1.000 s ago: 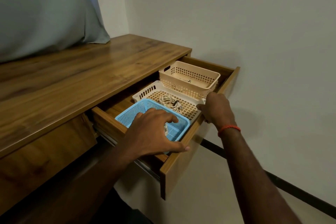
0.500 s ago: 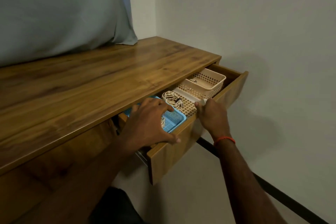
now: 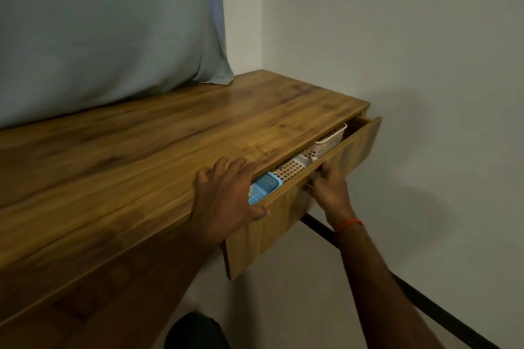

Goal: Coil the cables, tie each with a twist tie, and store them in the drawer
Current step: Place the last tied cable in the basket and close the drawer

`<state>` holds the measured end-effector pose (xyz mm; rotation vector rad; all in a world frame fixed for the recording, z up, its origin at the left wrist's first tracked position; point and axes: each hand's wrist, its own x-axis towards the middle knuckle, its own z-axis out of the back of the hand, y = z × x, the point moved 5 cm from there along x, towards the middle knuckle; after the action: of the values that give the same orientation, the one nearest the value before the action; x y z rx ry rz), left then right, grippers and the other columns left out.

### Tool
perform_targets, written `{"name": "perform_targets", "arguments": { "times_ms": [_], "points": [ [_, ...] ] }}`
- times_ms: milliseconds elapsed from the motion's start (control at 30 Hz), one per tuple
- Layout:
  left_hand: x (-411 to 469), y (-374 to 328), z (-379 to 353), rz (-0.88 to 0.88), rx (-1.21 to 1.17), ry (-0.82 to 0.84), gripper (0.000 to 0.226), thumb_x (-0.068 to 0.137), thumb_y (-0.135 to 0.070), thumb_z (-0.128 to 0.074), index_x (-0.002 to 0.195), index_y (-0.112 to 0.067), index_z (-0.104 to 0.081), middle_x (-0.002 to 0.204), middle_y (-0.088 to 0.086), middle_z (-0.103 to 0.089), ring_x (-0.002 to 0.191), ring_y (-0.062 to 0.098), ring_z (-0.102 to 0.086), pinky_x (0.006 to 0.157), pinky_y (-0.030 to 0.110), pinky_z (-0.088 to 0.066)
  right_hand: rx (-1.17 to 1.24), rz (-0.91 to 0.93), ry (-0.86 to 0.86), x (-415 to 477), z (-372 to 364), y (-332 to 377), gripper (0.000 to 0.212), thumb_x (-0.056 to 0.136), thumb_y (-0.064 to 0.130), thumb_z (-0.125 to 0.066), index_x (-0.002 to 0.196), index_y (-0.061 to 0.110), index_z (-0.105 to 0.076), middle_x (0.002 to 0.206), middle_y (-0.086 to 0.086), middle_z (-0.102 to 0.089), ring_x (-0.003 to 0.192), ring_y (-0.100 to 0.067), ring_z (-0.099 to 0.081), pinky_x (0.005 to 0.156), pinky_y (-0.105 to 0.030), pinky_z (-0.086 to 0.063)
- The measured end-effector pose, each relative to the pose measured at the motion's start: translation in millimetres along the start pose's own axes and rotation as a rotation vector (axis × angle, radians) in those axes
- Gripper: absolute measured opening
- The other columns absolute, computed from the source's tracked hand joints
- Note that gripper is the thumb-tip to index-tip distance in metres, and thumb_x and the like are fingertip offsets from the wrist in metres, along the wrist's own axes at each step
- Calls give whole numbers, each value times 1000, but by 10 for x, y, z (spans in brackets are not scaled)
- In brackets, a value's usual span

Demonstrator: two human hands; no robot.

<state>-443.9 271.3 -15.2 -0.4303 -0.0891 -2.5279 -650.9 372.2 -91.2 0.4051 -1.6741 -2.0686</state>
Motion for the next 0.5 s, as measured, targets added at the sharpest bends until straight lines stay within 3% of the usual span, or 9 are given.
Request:
{"name": "perform_targets", "arguments": {
  "times_ms": [200, 300, 500],
  "points": [
    [92, 240, -114, 69, 73, -39, 65, 84, -64, -54, 136, -28, -41, 139, -7, -47, 125, 20, -44, 94, 47, -34, 83, -52, 35, 175, -335, -9, 52, 91, 14, -48, 139, 34, -53, 124, 6, -64, 117, -23, -60, 100, -51, -53],
    [95, 244, -120, 40, 164, -101, 52, 88, -53, -53, 131, -25, -47, 131, -4, -53, 115, 24, -51, 86, 46, -36, 130, -68, 86, 268, -481, -41, 63, 80, 6, -46, 135, 34, -57, 121, 5, -68, 116, -22, -62, 100, -52, -52],
    [107, 187, -125, 7, 246, -126, 43, 88, -41, -59, 123, -17, -52, 117, 2, -58, 99, 26, -57, 78, 44, -38, -42, -61, 100, 276, -547, 104, 53, 81, 2, -52, 123, 33, -55, 112, 6, -66, 108, -20, -60, 100, -50, -52]
  ]
}}
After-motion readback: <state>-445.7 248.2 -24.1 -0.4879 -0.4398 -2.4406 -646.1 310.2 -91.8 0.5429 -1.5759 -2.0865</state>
